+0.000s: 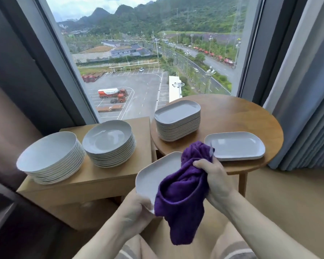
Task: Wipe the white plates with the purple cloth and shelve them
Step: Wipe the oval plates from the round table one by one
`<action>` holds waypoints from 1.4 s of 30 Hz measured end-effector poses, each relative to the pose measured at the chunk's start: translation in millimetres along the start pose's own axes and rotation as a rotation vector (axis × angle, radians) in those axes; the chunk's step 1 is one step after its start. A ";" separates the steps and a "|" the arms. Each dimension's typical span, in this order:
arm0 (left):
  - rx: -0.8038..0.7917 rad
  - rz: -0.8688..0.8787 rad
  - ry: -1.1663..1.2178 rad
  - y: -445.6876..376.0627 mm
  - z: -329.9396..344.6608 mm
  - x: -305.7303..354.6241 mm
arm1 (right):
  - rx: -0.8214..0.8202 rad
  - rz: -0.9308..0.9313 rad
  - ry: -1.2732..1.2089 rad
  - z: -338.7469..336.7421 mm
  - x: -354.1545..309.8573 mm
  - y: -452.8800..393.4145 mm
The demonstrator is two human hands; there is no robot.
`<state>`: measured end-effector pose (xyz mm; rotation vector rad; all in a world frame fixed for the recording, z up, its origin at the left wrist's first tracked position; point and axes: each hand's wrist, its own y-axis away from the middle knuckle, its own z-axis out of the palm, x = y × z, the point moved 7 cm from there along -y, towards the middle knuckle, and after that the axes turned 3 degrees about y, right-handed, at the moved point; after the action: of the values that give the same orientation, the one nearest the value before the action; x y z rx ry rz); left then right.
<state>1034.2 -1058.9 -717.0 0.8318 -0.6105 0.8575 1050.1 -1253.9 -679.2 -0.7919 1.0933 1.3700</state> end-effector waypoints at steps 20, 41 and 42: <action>-0.155 -0.029 -0.161 27.9 14.2 -9.9 | -0.072 -0.325 0.927 55.0 30.2 48.6; 0.327 0.009 -0.095 11.8 -31.2 19.8 | -0.580 -0.343 1.629 70.2 42.1 58.5; 0.334 0.021 -0.113 12.6 -31.3 21.9 | -0.544 -0.333 1.649 63.5 40.3 53.1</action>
<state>1039.3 -1019.3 -712.9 1.1843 -0.5830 0.9511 1001.9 -1175.8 -686.8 -2.5858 1.6017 0.4762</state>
